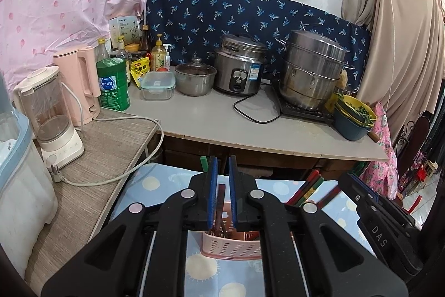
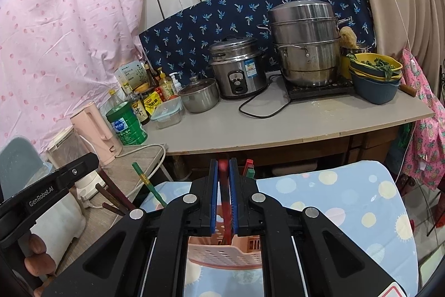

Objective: Organize utensils

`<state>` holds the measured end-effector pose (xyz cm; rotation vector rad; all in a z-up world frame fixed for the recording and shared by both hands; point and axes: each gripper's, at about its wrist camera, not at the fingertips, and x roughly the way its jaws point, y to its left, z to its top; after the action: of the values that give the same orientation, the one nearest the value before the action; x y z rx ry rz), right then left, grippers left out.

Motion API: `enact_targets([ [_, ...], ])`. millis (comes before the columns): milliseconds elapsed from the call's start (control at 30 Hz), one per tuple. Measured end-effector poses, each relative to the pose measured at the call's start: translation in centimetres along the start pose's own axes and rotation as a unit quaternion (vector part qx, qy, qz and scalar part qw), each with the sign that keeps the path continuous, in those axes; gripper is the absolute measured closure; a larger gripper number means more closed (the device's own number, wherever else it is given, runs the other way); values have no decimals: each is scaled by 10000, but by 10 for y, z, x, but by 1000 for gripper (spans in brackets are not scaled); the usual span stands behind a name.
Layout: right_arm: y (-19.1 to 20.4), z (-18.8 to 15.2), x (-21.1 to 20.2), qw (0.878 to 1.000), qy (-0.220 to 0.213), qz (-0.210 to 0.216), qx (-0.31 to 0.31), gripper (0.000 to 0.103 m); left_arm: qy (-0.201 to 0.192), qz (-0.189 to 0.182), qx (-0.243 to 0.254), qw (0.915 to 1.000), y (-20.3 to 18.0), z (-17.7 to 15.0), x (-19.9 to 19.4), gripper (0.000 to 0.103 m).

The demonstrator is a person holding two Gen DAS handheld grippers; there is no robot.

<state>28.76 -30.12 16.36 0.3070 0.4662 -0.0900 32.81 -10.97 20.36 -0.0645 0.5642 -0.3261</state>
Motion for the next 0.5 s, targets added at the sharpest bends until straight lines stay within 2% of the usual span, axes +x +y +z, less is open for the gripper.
enact_targets([
  [167,0,-2,-9,10000,-25,7,-7,92,-91,98,64,9999,-3,-3,-10,75],
  [233,1,-4,-14,10000,-50,13,-10,87,-150,124,102,9998,-6,-5,-16,67],
  [367,2,-7,-26,10000,-90,23,-20,81,-208,157,196,9995,-10,-9,-28,64],
  [500,3,-16,-40,9999,-95,24,-74,74,-223,207,249,9992,-11,-18,-40,54],
])
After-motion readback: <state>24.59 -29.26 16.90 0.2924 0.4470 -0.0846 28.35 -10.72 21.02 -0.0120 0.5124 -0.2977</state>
